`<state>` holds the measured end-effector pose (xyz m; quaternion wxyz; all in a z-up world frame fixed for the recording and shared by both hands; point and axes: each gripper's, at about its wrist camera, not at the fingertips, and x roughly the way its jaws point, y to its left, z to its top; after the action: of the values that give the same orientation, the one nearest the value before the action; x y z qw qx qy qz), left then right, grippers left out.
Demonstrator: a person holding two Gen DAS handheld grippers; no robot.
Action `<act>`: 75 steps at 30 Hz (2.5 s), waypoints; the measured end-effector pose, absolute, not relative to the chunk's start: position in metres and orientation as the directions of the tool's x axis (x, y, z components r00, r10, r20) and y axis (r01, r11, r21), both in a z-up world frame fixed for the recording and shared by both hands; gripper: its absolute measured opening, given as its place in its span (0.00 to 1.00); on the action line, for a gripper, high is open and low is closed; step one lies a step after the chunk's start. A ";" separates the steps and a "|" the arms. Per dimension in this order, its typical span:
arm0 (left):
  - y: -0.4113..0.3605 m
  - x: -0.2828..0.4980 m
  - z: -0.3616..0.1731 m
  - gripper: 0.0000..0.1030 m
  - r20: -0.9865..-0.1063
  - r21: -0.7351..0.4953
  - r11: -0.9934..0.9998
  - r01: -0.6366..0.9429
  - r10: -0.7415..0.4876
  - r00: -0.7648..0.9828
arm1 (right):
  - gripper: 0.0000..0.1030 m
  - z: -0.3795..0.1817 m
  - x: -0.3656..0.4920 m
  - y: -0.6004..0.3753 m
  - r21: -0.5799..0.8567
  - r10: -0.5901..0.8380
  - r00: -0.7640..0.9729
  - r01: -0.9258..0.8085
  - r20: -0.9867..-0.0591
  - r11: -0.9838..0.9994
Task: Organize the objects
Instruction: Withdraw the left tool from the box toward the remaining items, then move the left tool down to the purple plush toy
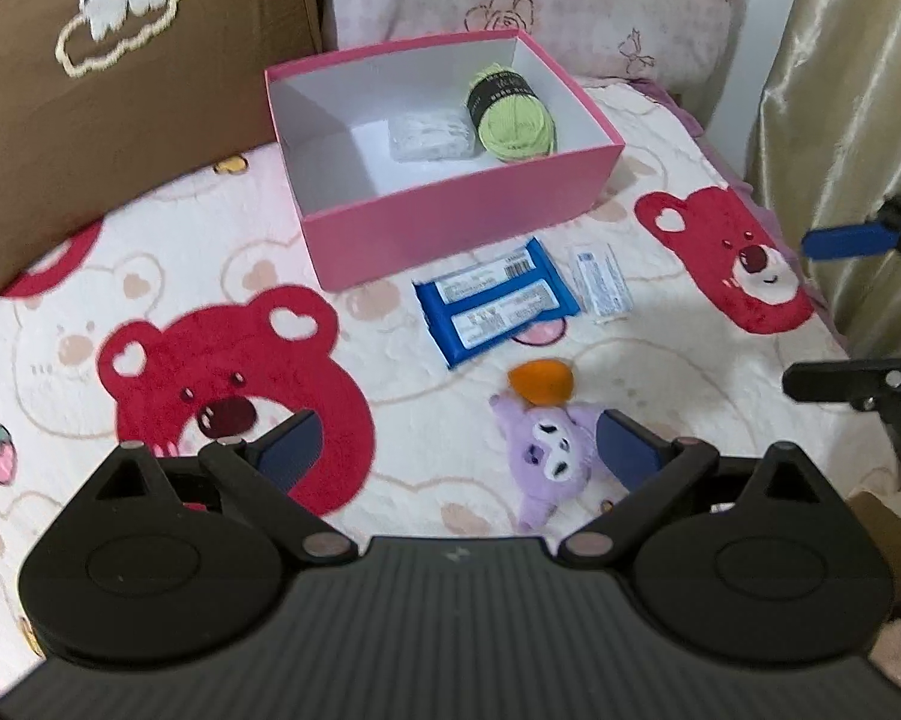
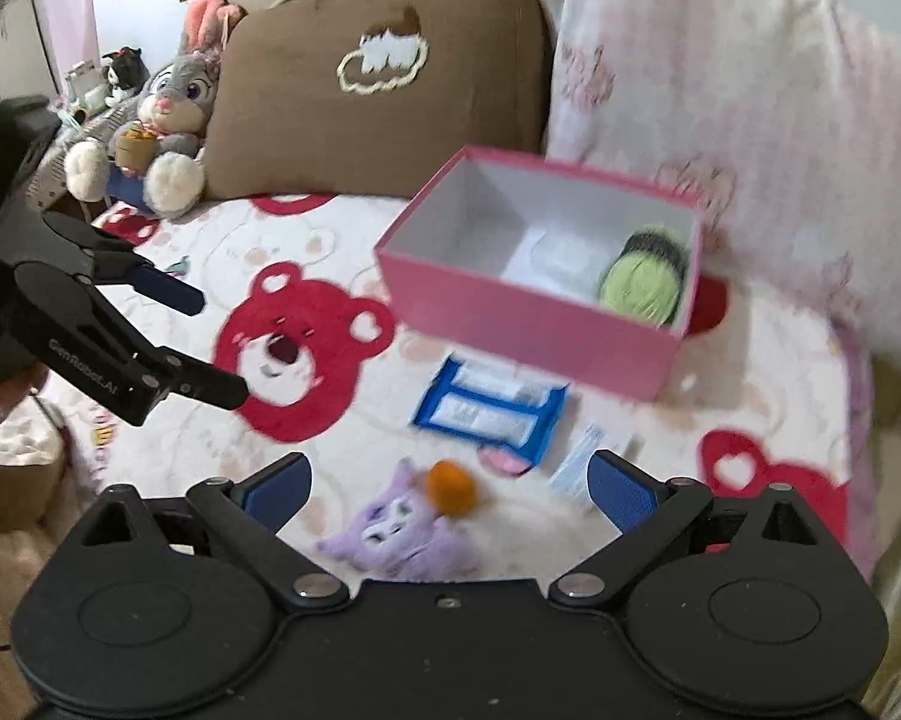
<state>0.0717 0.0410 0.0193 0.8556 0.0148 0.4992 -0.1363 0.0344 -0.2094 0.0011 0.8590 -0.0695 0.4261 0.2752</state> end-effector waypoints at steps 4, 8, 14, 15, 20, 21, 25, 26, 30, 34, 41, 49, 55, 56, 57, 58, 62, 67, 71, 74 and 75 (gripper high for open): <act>0.043 0.066 0.018 0.96 -0.858 -0.127 0.960 0.249 -0.232 0.458 | 0.97 -0.006 0.031 -0.206 0.158 0.440 0.425 -0.552 -0.791 0.819; 0.038 0.062 0.012 0.96 -0.867 -0.165 0.948 0.273 -0.271 0.418 | 0.97 -0.014 0.024 -0.198 0.164 0.450 0.397 -0.576 -0.800 0.801; 0.030 0.051 -0.009 0.96 -0.850 -0.206 0.935 0.289 -0.317 0.421 | 0.97 -0.040 0.019 -0.191 0.180 0.442 0.348 -0.581 -0.827 0.794; 0.030 0.049 -0.011 0.96 -0.845 -0.197 0.936 0.292 -0.313 0.434 | 0.96 -0.046 0.019 -0.190 0.189 0.444 0.337 -0.579 -0.830 0.793; 0.033 0.046 -0.033 0.96 -0.840 -0.241 0.941 0.237 -0.324 0.436 | 0.96 -0.068 0.019 -0.189 0.218 0.458 0.331 -0.562 -0.825 0.798; 0.035 0.048 -0.041 0.96 -0.848 -0.246 0.946 0.212 -0.316 0.425 | 0.95 -0.072 0.019 -0.188 0.208 0.453 0.341 -0.561 -0.824 0.801; 0.038 0.051 -0.069 0.93 -0.862 -0.246 0.952 0.180 -0.300 0.410 | 0.94 -0.091 0.014 -0.183 0.188 0.454 0.375 -0.566 -0.808 0.802; 0.037 0.050 -0.074 0.93 -0.857 -0.247 0.952 0.184 -0.303 0.418 | 0.94 -0.096 0.013 -0.181 0.181 0.451 0.387 -0.565 -0.804 0.805; 0.033 0.045 -0.084 0.93 -0.821 -0.242 0.945 0.221 -0.321 0.471 | 0.92 -0.119 0.009 -0.178 0.161 0.443 0.424 -0.554 -0.790 0.817; 0.031 0.045 -0.095 0.93 -0.795 -0.269 0.939 0.213 -0.341 0.502 | 0.89 -0.141 0.009 -0.176 0.182 0.445 0.433 -0.524 -0.784 0.832; 0.033 0.048 -0.127 0.84 -0.772 -0.356 0.917 0.181 -0.398 0.495 | 0.89 -0.169 0.011 -0.168 0.167 0.436 0.469 -0.510 -0.768 0.844; 0.029 0.055 -0.159 0.55 -0.750 -0.428 0.891 0.149 -0.443 0.491 | 0.85 -0.189 0.015 -0.166 0.170 0.428 0.491 -0.485 -0.759 0.858; 0.036 0.061 -0.172 0.35 -0.723 -0.513 0.852 0.106 -0.495 0.482 | 0.76 -0.202 0.022 -0.176 0.175 0.388 0.482 -0.428 -0.786 0.887; 0.036 0.061 -0.172 0.34 -0.720 -0.521 0.847 0.106 -0.502 0.479 | 0.74 -0.202 0.022 -0.178 0.190 0.397 0.481 -0.423 -0.782 0.886; 0.037 0.062 -0.172 0.30 -0.714 -0.532 0.840 0.105 -0.511 0.479 | 0.69 -0.202 0.022 -0.179 0.202 0.408 0.481 -0.423 -0.776 0.883; 0.038 0.063 -0.173 0.26 -0.709 -0.543 0.834 0.101 -0.519 0.477 | 0.66 -0.202 0.021 -0.179 0.204 0.413 0.485 -0.427 -0.771 0.881; 0.039 0.067 -0.178 0.26 -0.707 -0.572 0.818 0.069 -0.534 0.464 | 0.65 -0.203 0.020 -0.169 0.159 0.398 0.499 -0.454 -0.770 0.877; 0.036 0.066 -0.179 0.26 -0.717 -0.564 0.823 0.073 -0.532 0.450 | 0.65 -0.206 0.018 -0.163 0.117 0.371 0.507 -0.464 -0.778 0.878; 0.036 0.065 -0.180 0.28 -0.712 -0.573 0.816 0.070 -0.539 0.450 | 0.66 -0.204 0.014 -0.159 0.084 0.353 0.521 -0.470 -0.777 0.879; 0.036 0.065 -0.181 0.31 -0.713 -0.579 0.813 0.067 -0.545 0.441 | 0.67 -0.203 0.011 -0.156 0.053 0.343 0.525 -0.489 -0.779 0.870; 0.037 0.065 -0.181 0.33 -0.713 -0.582 0.810 0.065 -0.547 0.439 | 0.69 -0.202 0.010 -0.155 0.044 0.342 0.526 -0.497 -0.779 0.866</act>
<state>0.0646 0.0367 -0.1811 0.8126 -0.2436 0.4949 -0.1883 0.0102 -0.1546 -0.2019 0.8687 -0.0921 0.4226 0.2415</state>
